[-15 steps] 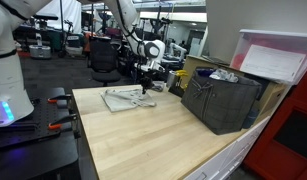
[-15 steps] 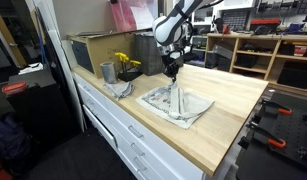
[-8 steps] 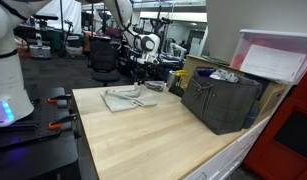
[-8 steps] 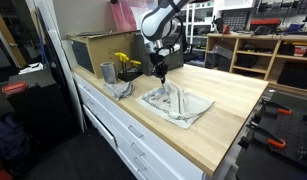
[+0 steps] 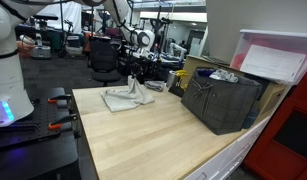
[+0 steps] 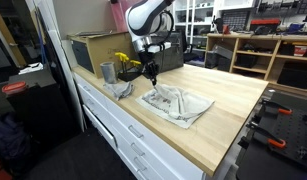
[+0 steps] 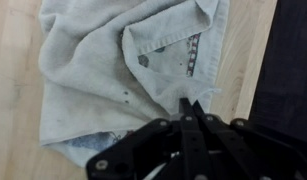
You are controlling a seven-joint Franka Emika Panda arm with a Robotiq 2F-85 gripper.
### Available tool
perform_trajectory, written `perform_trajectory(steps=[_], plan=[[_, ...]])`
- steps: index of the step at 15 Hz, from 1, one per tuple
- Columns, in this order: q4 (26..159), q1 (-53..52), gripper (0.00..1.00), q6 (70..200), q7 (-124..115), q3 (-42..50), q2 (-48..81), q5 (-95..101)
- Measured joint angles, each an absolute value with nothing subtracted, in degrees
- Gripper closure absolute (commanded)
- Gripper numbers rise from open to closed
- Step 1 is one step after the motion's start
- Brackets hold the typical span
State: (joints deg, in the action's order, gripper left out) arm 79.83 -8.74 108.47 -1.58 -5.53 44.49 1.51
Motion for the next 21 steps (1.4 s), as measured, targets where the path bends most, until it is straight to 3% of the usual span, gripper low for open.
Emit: perform_trajectory(steps=[10,11,13,21], plan=[[63.86,-12.06,0.98,107.62,-12.15,-5.37,52.66,-0.44],[62.13,-12.06,0.72,108.31,-13.24,-5.18,53.69,-0.60],[59.21,-12.07,0.68,109.37,-15.05,-4.70,55.53,-0.80],[55.00,-12.18,0.08,113.30,-15.58,-1.14,57.17,-0.07]])
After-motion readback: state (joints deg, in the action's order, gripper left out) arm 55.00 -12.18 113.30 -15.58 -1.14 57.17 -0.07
